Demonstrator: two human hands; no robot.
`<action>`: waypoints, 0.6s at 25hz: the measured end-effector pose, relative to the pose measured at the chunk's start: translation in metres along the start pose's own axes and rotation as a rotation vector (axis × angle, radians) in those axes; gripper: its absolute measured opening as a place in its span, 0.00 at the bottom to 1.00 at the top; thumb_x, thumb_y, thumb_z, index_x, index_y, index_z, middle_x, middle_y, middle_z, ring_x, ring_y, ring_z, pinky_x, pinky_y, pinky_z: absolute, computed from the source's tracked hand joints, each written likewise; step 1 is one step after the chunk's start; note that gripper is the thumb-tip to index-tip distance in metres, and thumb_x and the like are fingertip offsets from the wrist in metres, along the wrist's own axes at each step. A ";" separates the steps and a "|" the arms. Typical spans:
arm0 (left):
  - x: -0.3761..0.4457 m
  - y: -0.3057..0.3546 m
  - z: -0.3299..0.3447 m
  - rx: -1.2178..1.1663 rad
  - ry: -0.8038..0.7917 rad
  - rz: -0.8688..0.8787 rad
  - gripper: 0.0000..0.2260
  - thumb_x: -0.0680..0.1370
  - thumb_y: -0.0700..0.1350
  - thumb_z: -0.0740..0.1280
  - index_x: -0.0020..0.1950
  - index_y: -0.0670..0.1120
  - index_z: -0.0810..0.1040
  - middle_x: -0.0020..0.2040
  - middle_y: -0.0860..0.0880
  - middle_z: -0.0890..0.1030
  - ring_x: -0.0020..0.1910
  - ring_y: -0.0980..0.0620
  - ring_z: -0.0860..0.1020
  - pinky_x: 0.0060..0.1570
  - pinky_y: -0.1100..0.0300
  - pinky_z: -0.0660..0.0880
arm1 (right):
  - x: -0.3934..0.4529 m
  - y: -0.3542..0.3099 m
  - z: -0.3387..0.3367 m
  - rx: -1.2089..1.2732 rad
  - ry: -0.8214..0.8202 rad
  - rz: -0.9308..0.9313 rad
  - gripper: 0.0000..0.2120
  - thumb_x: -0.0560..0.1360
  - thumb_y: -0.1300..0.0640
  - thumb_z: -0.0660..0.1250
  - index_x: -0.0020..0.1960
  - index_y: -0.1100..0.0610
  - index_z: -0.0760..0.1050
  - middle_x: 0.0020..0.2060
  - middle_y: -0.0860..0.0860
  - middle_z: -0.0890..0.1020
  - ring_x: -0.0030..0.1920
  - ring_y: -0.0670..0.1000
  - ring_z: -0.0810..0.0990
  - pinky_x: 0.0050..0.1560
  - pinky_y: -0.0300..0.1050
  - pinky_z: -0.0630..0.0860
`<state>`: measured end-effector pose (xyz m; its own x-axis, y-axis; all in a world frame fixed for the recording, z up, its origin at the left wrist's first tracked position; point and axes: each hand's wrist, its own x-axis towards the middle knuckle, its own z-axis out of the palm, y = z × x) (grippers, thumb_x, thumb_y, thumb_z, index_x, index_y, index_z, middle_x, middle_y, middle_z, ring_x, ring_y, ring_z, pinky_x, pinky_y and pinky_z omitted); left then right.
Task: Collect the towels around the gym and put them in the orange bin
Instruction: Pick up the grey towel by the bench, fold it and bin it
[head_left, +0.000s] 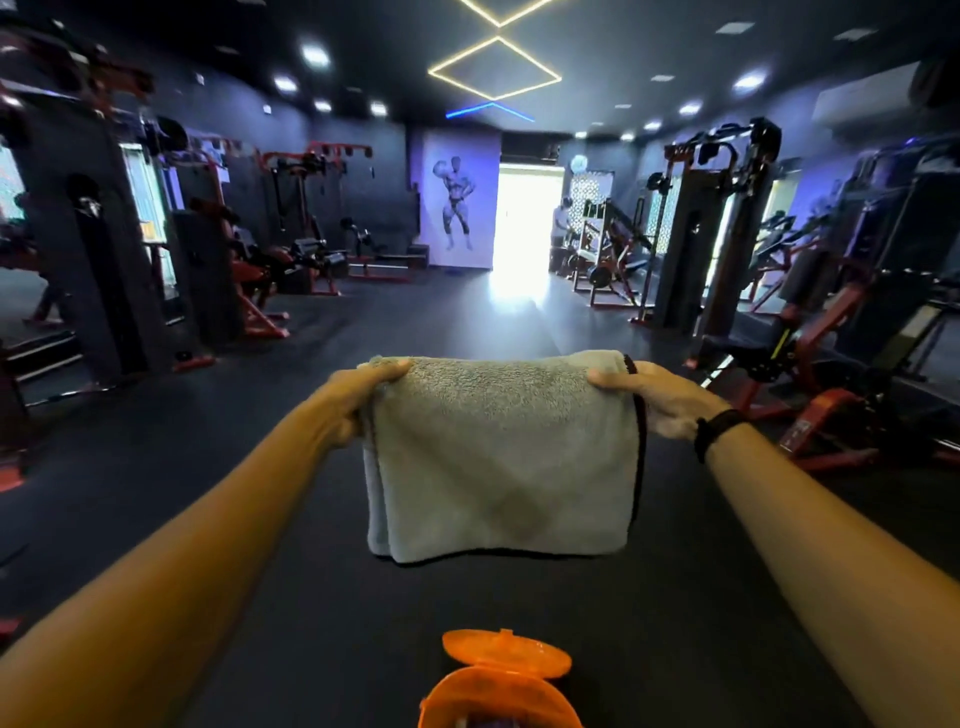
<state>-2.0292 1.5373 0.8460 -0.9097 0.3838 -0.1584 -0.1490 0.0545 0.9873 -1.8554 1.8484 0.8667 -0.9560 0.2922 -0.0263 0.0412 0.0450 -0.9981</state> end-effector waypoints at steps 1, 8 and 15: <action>-0.004 0.000 -0.003 -0.009 -0.018 0.045 0.34 0.60 0.54 0.81 0.62 0.43 0.77 0.59 0.44 0.79 0.57 0.44 0.77 0.55 0.48 0.76 | 0.001 0.003 -0.001 -0.019 -0.001 -0.039 0.46 0.47 0.50 0.85 0.62 0.62 0.76 0.55 0.59 0.82 0.54 0.57 0.82 0.47 0.48 0.82; -0.007 0.007 -0.011 0.363 0.012 0.437 0.37 0.62 0.37 0.80 0.69 0.45 0.70 0.56 0.45 0.76 0.57 0.46 0.76 0.55 0.55 0.74 | 0.002 0.006 0.000 -0.283 0.095 -0.162 0.56 0.60 0.69 0.79 0.77 0.52 0.51 0.66 0.52 0.67 0.66 0.54 0.71 0.66 0.54 0.71; -0.010 0.005 -0.026 0.931 -0.028 0.527 0.13 0.66 0.51 0.78 0.45 0.46 0.83 0.44 0.47 0.81 0.46 0.50 0.77 0.49 0.52 0.75 | -0.004 0.020 -0.003 -0.882 0.111 -0.265 0.15 0.63 0.48 0.79 0.36 0.58 0.80 0.32 0.54 0.77 0.35 0.52 0.75 0.36 0.45 0.68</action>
<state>-2.0310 1.5103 0.8526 -0.7618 0.5849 0.2783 0.6256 0.5528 0.5505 -1.8499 1.8504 0.8473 -0.9343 0.2561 0.2480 0.0746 0.8206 -0.5666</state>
